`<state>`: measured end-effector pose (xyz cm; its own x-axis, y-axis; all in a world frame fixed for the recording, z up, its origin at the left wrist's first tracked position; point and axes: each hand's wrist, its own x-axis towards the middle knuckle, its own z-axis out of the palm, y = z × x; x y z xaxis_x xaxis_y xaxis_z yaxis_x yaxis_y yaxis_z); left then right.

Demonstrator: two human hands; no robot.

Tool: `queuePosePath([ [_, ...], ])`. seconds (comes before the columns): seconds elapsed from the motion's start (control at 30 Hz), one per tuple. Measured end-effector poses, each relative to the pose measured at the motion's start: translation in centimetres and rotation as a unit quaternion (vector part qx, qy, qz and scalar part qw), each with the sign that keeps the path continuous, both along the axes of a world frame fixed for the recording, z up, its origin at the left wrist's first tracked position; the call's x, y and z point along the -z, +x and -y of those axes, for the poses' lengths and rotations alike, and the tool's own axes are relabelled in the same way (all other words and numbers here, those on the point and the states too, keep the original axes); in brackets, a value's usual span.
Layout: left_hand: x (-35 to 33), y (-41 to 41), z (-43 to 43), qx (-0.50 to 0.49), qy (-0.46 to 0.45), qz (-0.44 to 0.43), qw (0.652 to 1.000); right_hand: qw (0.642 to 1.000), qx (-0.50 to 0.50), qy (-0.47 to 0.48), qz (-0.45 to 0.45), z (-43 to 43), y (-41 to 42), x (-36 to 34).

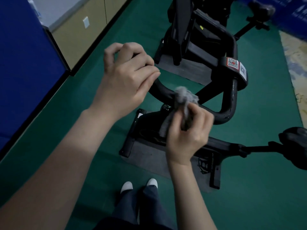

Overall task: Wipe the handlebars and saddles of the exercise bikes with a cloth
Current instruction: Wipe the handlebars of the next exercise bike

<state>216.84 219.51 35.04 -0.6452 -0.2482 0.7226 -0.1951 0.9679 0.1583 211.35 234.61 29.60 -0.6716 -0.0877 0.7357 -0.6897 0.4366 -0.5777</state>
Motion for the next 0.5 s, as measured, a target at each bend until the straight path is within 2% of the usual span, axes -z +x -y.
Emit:
queuePosePath([
  [0.1, 0.0, 0.0, -0.2, -0.003, 0.008, -0.003, 1.000, 0.998, 0.045, -0.039, 0.020, 0.0, 0.0, 0.2],
  [0.23, 0.0, 0.1, 0.0, -0.001, 0.009, 0.007, 1.000, 0.997, 0.014, -0.065, 0.040, 3.2, 1.9, 0.3],
  [0.4, 0.0, 0.2, 0.0, 0.004, 0.012, 0.012, 1.000, 0.998, -0.025, -0.034, 0.039, 3.3, 2.0, 0.0],
  [0.5, 0.0, 0.2, -0.1, 0.006, 0.019, 0.003, 1.000, 0.998, 0.031, -0.021, 0.041, 0.4, 0.7, -0.3],
])
